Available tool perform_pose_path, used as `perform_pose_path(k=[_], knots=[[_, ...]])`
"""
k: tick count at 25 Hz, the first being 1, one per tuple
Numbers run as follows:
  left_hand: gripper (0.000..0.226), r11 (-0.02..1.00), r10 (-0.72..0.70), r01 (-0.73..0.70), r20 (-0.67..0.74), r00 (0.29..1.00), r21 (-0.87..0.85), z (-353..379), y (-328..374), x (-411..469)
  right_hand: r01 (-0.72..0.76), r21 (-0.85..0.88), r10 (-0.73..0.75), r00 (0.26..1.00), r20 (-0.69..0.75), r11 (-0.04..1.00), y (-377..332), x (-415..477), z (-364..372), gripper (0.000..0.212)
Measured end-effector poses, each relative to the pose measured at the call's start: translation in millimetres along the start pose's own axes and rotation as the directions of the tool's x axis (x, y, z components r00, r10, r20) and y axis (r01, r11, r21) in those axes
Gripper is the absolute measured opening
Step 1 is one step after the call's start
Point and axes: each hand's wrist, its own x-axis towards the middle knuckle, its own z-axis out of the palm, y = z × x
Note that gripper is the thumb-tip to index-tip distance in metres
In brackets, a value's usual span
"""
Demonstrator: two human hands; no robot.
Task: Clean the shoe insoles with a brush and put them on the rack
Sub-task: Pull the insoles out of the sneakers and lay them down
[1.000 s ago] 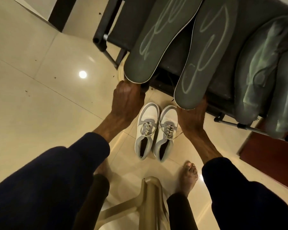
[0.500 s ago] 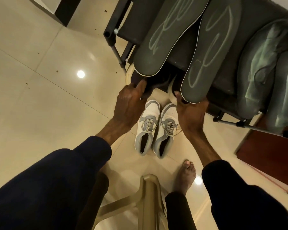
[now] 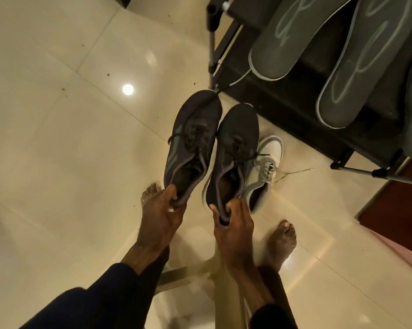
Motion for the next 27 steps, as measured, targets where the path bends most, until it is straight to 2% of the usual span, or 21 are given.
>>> perform_pose_path(k=[4, 6, 8, 11, 13, 15, 17, 19, 21, 24, 27], knots=[[0.014, 0.993, -0.116, 0.113, 0.062, 0.991, 0.040, 3.1, -57.1, 22.6, 0.020, -0.047, -0.015, 0.994, 0.105, 0.999, 4.1, 14.8, 55.3, 0.024], [0.018, 0.992, -0.121, 0.117, 0.077, 0.990, 0.051, 8.9, -72.1, 40.0, 0.004, -0.047, 0.002, 0.991, 0.137, 0.999, 7.7, 31.4, 78.9, 0.022], [0.017, 0.991, -0.132, 0.133, 0.089, 0.987, 0.000, 15.1, -76.0, 55.9, -0.013, -0.066, 0.024, 0.986, 0.166, 0.998, 12.5, 48.1, 101.7, 0.025], [0.017, 0.976, -0.218, 0.218, 0.138, 0.966, 0.017, 25.6, -102.2, 77.5, -0.018, -0.115, 0.047, 0.966, 0.254, 0.993, 17.7, 67.4, 133.4, 0.036], [0.018, 0.953, -0.301, 0.297, 0.167, 0.939, 0.054, 27.8, -118.3, 84.1, -0.037, -0.156, 0.089, 0.936, 0.340, 0.987, 22.9, 70.8, 149.5, 0.040], [0.014, 0.943, -0.321, 0.300, 0.160, 0.934, 0.143, 22.0, -122.2, 81.6, -0.040, -0.208, 0.122, 0.909, 0.400, 0.977, 27.3, 66.9, 157.9, 0.039], [0.013, 0.930, -0.323, 0.279, 0.173, 0.930, 0.239, 14.3, -122.4, 78.6, -0.048, -0.236, 0.146, 0.897, 0.418, 0.971, 29.4, 61.2, 158.7, 0.039], [0.029, 0.913, -0.352, 0.282, 0.218, 0.910, 0.296, 9.4, -122.2, 76.0, -0.065, -0.250, 0.171, 0.887, 0.428, 0.966, 26.6, 56.4, 151.2, 0.043], [0.034, 0.900, -0.381, 0.302, 0.232, 0.895, 0.314, 6.3, -114.2, 71.5, -0.054, -0.285, 0.180, 0.882, 0.436, 0.957, 19.6, 52.8, 137.1, 0.047], [0.039, 0.884, -0.362, 0.265, 0.206, 0.909, 0.386, 4.6, -83.8, 59.9, -0.041, -0.324, 0.182, 0.890, 0.417, 0.945, 8.3, 50.1, 109.9, 0.051], [0.034, 0.899, -0.295, 0.194, 0.215, 0.931, 0.393, 11.8, -68.9, 41.6, -0.053, -0.310, 0.167, 0.920, 0.354, 0.949, -0.6, 55.1, 72.4, 0.044]])
